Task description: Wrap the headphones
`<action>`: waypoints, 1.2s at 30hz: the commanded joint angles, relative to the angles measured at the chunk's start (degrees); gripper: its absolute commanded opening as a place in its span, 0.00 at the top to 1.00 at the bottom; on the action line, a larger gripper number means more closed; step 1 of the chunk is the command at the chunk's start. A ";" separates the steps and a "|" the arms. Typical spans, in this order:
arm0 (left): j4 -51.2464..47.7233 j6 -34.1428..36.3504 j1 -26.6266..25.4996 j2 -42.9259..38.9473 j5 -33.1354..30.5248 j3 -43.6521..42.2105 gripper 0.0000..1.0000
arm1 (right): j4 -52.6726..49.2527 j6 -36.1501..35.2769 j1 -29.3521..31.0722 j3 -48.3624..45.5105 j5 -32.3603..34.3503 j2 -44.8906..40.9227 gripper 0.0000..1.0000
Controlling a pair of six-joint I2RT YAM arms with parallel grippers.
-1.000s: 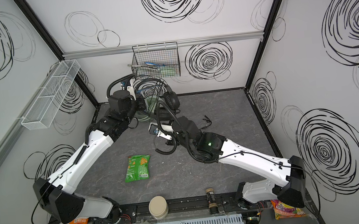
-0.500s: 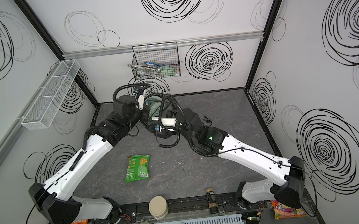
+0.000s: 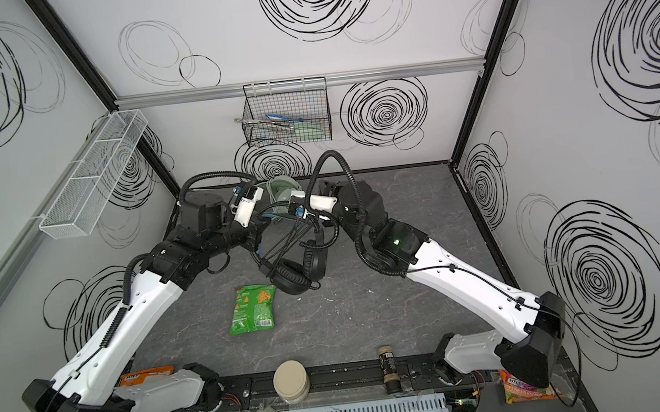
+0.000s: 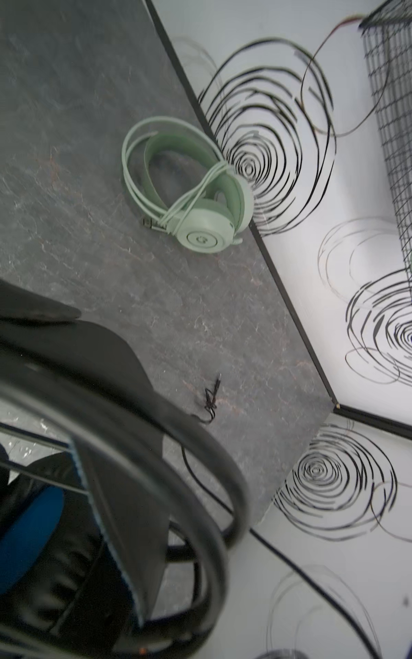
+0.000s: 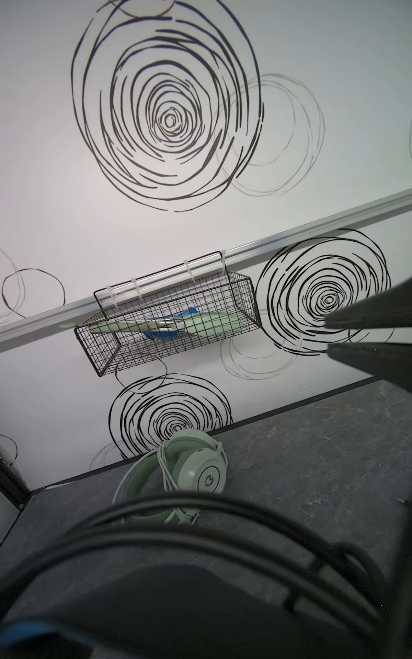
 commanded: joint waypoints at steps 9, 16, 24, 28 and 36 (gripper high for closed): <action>13.48 -10.24 2.59 -3.69 16.80 -3.45 1.00 | 2.46 12.14 -10.20 -1.88 -5.65 -5.35 0.90; 20.29 -15.42 1.75 -3.31 27.48 -3.67 1.00 | 3.28 18.07 -14.14 -3.70 -9.55 -4.90 0.90; 36.29 -28.72 -0.98 -3.55 36.86 -6.45 1.00 | 6.03 27.26 -17.91 -4.90 -22.57 -6.61 0.84; 48.24 -38.64 -0.84 -3.97 36.99 -7.95 1.00 | 8.00 31.56 -19.09 -5.79 -25.39 -7.61 0.83; 61.16 -49.79 -1.36 -3.18 34.19 -6.09 1.00 | 10.31 37.67 -19.20 -7.27 -27.76 -7.44 0.84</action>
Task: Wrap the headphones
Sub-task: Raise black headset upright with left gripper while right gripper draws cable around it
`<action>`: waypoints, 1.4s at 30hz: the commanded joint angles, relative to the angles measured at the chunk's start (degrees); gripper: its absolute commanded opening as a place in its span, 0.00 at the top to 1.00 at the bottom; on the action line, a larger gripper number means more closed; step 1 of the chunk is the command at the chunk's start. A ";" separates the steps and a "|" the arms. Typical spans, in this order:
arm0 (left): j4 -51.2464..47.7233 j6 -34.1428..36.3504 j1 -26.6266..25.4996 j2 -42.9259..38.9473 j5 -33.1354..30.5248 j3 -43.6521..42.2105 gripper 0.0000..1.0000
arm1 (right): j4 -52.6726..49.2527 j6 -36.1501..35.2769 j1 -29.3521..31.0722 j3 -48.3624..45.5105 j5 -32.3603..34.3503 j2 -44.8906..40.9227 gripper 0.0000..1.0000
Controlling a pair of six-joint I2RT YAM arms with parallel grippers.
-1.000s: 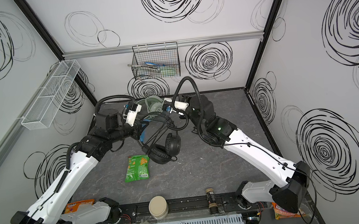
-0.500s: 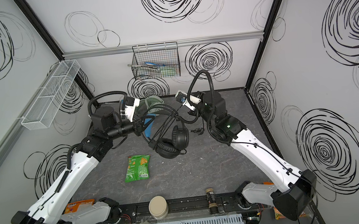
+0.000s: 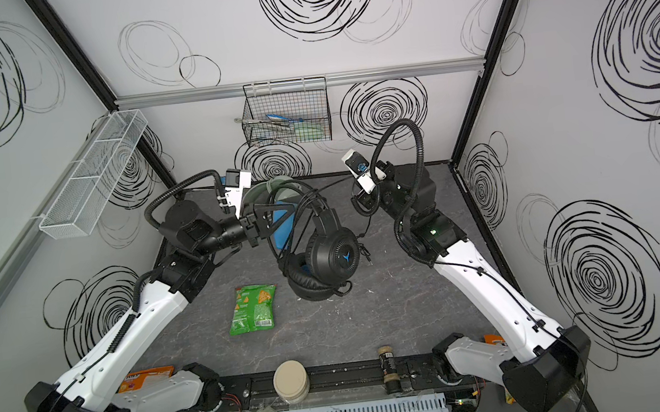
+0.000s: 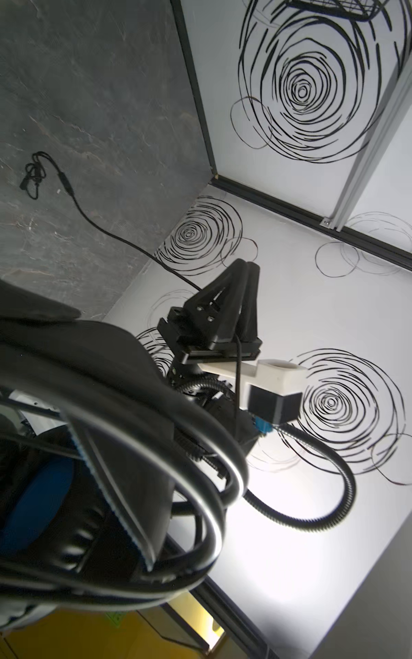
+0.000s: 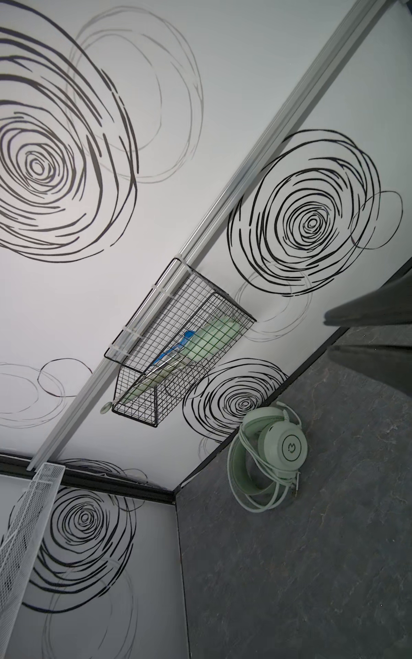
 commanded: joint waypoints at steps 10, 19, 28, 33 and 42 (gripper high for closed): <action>21.18 -15.35 -0.33 0.03 -9.06 6.53 1.00 | 5.39 10.47 2.15 -3.20 -3.77 0.09 0.88; 28.28 -22.05 -0.83 3.41 -16.06 10.32 1.00 | 8.60 13.90 6.91 -7.30 -2.95 -0.16 0.88; 30.74 -23.66 -1.03 4.97 -16.26 13.49 1.00 | 13.82 22.04 6.84 -12.84 -6.76 -0.60 0.89; 30.37 -24.37 -0.56 4.52 -17.63 14.42 1.00 | 14.46 22.91 6.98 -14.36 -7.66 -0.27 0.89; 31.21 -26.79 1.34 5.16 -19.71 17.30 1.00 | 14.51 24.09 7.32 -16.79 -9.49 -1.08 0.91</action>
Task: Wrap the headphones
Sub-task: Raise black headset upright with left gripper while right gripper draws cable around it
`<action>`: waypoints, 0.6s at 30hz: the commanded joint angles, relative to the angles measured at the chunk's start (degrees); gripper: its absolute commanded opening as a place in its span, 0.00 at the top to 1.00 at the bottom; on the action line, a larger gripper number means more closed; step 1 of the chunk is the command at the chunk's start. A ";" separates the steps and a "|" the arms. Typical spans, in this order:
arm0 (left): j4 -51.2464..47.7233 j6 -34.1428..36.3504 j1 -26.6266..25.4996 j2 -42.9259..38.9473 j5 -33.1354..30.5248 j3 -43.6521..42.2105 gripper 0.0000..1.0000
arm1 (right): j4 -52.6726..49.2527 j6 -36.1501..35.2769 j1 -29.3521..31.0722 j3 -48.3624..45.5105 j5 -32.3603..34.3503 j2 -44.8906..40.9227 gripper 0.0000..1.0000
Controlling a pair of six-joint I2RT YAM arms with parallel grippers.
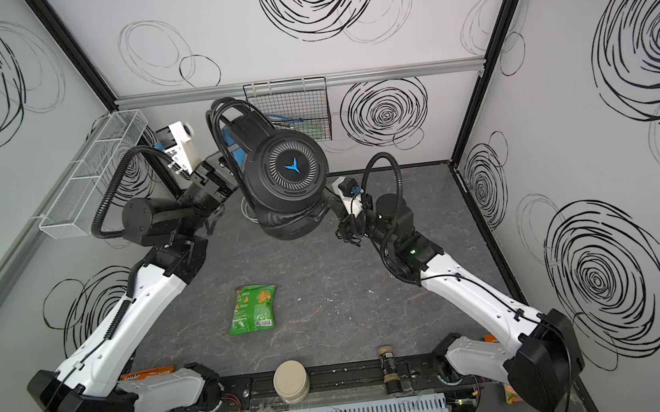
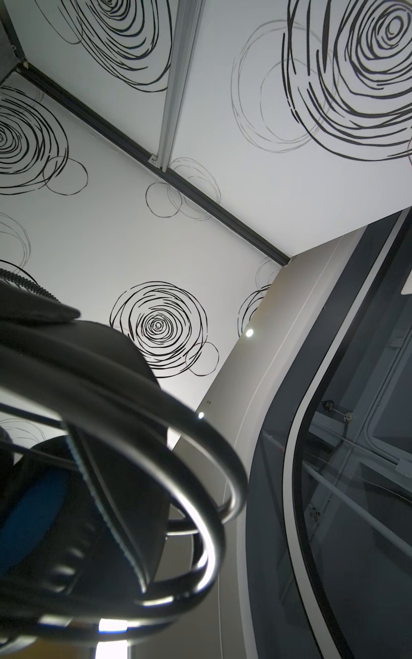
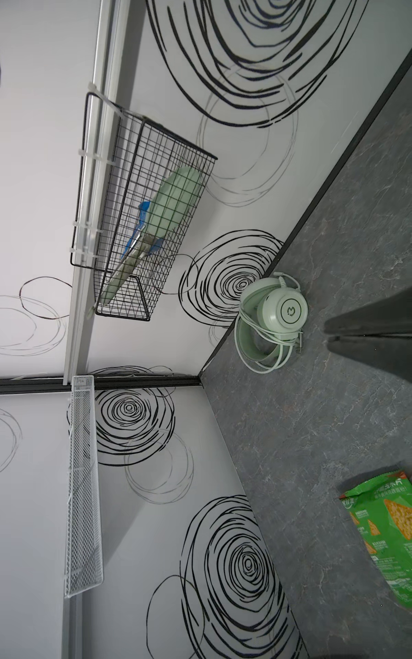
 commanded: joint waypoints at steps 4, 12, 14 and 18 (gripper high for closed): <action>7.39 -4.22 0.79 0.10 -3.88 4.87 1.00 | 1.83 2.26 0.49 -2.38 -2.50 -1.52 0.91; 7.53 -5.51 1.69 -0.26 -6.22 4.33 1.00 | 1.95 3.60 0.96 -3.45 -6.09 -0.66 0.96; 5.92 -5.35 2.26 -0.77 -8.24 3.66 1.00 | 1.55 3.69 1.56 -3.66 -7.03 -0.58 0.97; -0.41 -3.28 3.51 -1.92 -12.89 1.94 1.00 | -0.80 3.02 4.57 -3.95 -6.72 -0.97 0.98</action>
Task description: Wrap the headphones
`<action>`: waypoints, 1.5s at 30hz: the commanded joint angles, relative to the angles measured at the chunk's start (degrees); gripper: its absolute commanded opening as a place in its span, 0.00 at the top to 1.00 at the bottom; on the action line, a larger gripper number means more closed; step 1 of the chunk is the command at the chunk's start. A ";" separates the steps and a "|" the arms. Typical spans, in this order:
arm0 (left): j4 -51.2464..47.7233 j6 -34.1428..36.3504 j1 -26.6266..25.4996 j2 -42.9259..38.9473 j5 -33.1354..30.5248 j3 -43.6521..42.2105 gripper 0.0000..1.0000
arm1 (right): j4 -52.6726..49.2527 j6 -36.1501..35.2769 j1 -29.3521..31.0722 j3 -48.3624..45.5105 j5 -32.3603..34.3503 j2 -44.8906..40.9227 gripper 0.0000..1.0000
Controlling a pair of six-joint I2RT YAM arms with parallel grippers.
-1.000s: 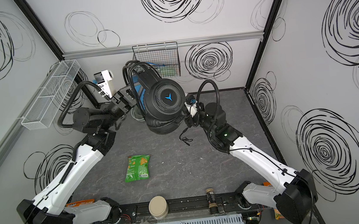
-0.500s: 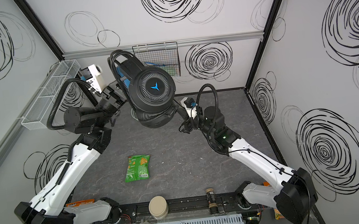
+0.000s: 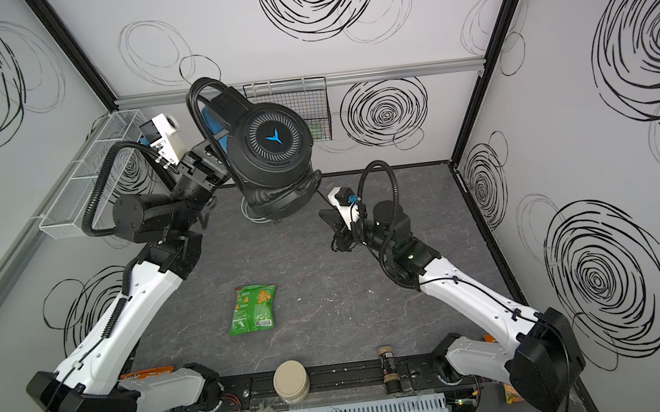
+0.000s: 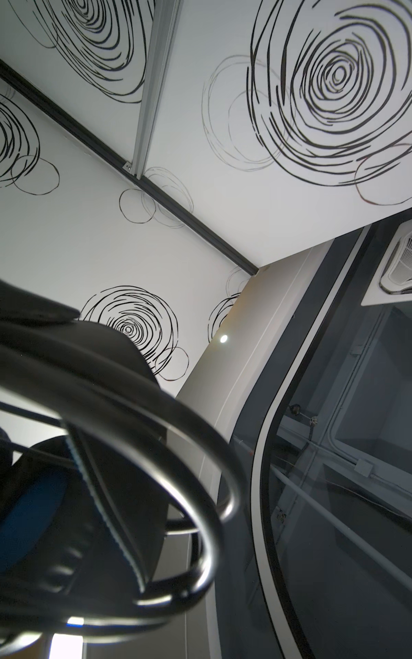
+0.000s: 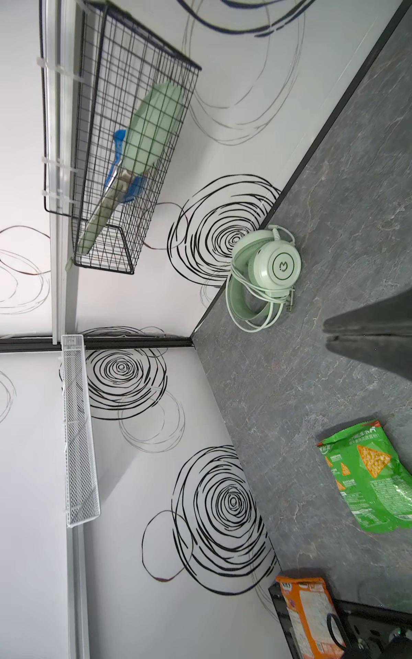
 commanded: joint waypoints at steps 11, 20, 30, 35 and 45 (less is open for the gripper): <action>-22.79 6.24 3.78 0.51 -22.57 4.29 1.00 | -11.99 -4.34 10.71 -1.19 3.87 -2.73 1.00; -32.63 20.15 3.53 6.88 -29.89 7.40 1.00 | -19.47 -10.83 18.52 4.52 7.32 -2.28 1.00; -40.50 32.98 1.71 11.05 -38.04 6.99 1.00 | -26.94 -19.31 27.13 16.18 12.55 2.41 1.00; -45.40 40.58 0.60 11.85 -34.40 5.77 1.00 | -28.22 -26.56 27.53 24.50 20.16 5.46 1.00; -57.74 51.16 -1.28 8.13 -29.15 0.39 1.00 | -30.17 -45.31 27.43 31.41 34.57 10.52 1.00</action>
